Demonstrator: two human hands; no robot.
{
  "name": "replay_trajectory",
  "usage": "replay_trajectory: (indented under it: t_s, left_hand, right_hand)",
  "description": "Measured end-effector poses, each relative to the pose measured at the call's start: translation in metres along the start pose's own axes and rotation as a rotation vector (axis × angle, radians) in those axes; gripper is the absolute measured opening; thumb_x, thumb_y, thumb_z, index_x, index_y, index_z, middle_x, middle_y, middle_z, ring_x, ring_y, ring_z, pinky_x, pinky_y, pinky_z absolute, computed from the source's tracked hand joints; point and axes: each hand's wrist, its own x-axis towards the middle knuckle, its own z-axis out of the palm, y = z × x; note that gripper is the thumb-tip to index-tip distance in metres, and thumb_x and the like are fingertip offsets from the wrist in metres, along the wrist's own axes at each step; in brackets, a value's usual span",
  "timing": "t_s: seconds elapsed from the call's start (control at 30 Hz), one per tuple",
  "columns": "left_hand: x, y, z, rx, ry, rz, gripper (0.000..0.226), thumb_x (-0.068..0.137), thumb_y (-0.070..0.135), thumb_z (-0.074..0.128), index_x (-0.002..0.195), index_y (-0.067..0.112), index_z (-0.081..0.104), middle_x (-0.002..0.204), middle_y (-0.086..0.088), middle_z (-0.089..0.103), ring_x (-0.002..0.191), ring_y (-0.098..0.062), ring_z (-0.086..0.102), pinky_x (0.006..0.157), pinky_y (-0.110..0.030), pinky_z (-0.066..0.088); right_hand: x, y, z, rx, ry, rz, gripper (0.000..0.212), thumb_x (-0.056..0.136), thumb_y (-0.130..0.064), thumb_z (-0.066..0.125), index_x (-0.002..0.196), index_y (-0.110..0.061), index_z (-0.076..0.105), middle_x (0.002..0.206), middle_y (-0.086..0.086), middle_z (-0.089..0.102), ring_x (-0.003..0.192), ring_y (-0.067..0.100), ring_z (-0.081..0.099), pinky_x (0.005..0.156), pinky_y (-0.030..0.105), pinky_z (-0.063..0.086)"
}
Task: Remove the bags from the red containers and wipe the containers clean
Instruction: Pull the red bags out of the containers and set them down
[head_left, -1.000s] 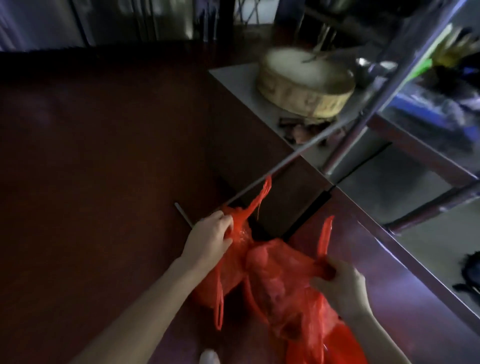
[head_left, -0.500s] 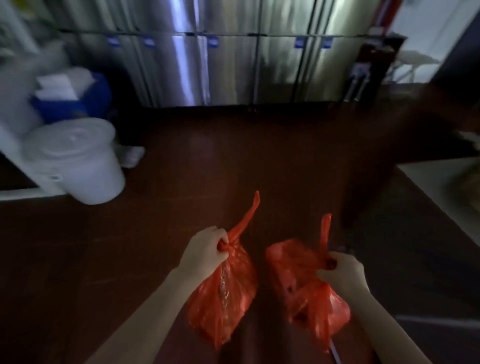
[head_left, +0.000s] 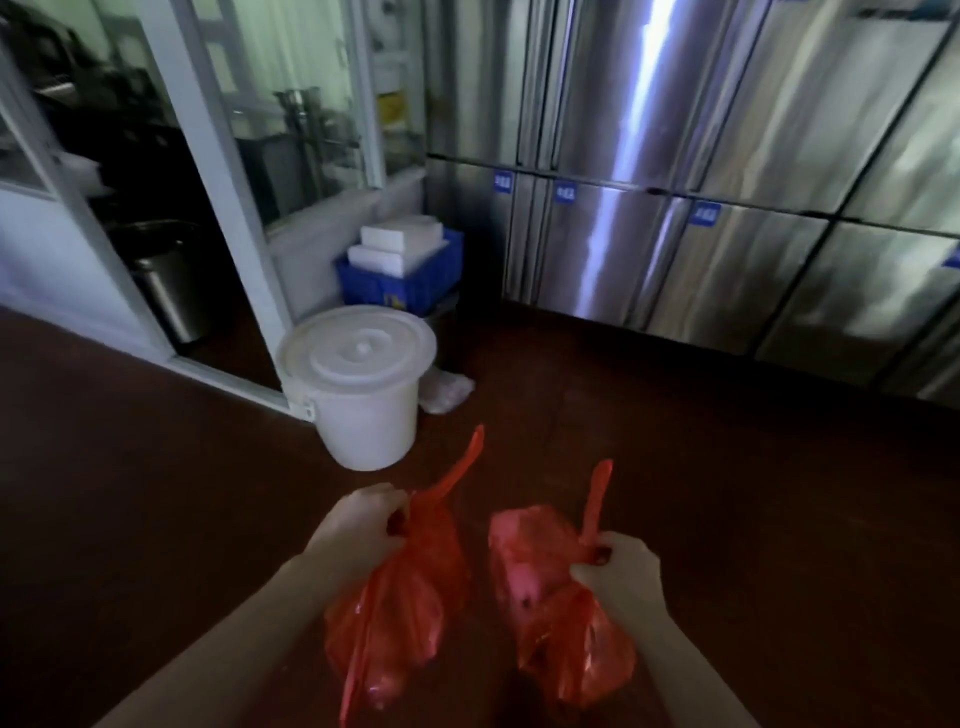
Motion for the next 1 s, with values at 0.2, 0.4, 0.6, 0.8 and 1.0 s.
replay_trajectory:
  t_s: [0.2, 0.4, 0.6, 0.8, 1.0]
  left_hand:
    - [0.144, -0.039, -0.015, -0.045, 0.03, -0.15, 0.015, 0.065, 0.025, 0.066, 0.074, 0.03, 0.054, 0.079, 0.013, 0.055, 0.074, -0.01, 0.057, 0.07, -0.028, 0.047]
    - [0.287, -0.081, -0.001, -0.051, 0.021, -0.187, 0.019, 0.07, 0.026, 0.064, 0.088, 0.022, 0.066, 0.085, 0.009, 0.06, 0.08, -0.014, 0.061, 0.074, -0.03, 0.048]
    - [0.427, -0.141, 0.032, -0.14, -0.082, -0.236, 0.021, 0.071, 0.027, 0.065, 0.091, 0.02, 0.066, 0.087, 0.007, 0.061, 0.08, -0.013, 0.06, 0.072, -0.028, 0.046]
    - [0.546, -0.185, 0.086, -0.215, -0.173, -0.333, 0.017, 0.071, 0.019, 0.063, 0.087, 0.024, 0.062, 0.086, 0.013, 0.057, 0.082, -0.014, 0.063, 0.07, -0.024, 0.044]
    - [0.658, -0.218, 0.158, -0.242, -0.206, -0.393, 0.019, 0.077, 0.016, 0.066, 0.096, 0.019, 0.068, 0.1, 0.009, 0.063, 0.088, -0.018, 0.065, 0.072, -0.033, 0.05]
  right_hand:
    - [0.174, -0.059, 0.012, -0.052, -0.117, -0.021, 0.012, 0.069, -0.023, 0.074, 0.08, -0.021, 0.072, 0.076, -0.008, 0.07, 0.081, 0.016, 0.066, 0.064, 0.015, 0.038]
    - [0.325, -0.098, 0.041, -0.049, -0.165, 0.016, 0.013, 0.067, -0.023, 0.074, 0.078, -0.016, 0.072, 0.063, -0.015, 0.061, 0.065, 0.008, 0.058, 0.055, 0.008, 0.037]
    - [0.457, -0.11, 0.087, -0.071, -0.188, 0.096, 0.031, 0.07, -0.02, 0.079, 0.1, -0.013, 0.073, 0.087, -0.002, 0.068, 0.083, 0.015, 0.061, 0.07, 0.016, 0.035]
    - [0.583, -0.1, 0.142, -0.021, -0.224, 0.212, 0.025, 0.068, -0.012, 0.079, 0.091, -0.02, 0.073, 0.065, -0.026, 0.053, 0.06, -0.01, 0.052, 0.06, -0.001, 0.037]
    - [0.714, -0.06, 0.217, -0.037, -0.33, 0.308, 0.028, 0.073, -0.017, 0.076, 0.101, -0.019, 0.071, 0.082, -0.009, 0.067, 0.075, 0.006, 0.058, 0.063, 0.01, 0.036]
